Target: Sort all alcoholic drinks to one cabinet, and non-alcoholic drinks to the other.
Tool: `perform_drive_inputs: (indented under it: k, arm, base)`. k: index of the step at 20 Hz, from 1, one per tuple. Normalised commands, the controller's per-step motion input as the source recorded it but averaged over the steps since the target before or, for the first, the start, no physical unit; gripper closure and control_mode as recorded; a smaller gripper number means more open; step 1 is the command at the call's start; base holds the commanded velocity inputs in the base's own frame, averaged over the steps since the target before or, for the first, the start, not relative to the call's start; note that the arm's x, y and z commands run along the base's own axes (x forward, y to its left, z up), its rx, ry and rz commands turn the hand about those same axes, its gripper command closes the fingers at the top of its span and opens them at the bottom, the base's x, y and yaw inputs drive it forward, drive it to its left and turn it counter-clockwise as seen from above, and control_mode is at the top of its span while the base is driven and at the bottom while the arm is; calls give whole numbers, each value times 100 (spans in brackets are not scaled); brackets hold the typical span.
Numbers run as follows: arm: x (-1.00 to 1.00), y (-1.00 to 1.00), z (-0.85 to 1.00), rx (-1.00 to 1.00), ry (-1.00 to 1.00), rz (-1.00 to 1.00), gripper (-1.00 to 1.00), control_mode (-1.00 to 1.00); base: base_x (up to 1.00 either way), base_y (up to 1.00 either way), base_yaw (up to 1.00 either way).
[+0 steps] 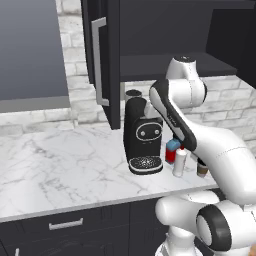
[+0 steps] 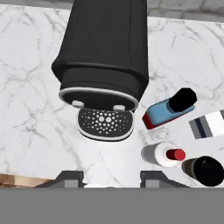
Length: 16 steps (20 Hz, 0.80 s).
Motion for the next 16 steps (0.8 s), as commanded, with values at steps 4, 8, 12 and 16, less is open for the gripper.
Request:
perform_drive_inputs:
  k: [4,8,12,16]
  arm:
    - [-34,-7,-2,2,-2,0,-100,-100]
    - [-76,1,-13,-7,-14,-2,-100,-100]
    - [-100,-2,-44,-18,-18,-17,-100,-100]
    - [-83,-25,-41,-11,-10,-23,-100,-100]
  base:
    - [0,0,0]
    - [0,0,0]
    - [0,0,0]
    - [0,0,0]
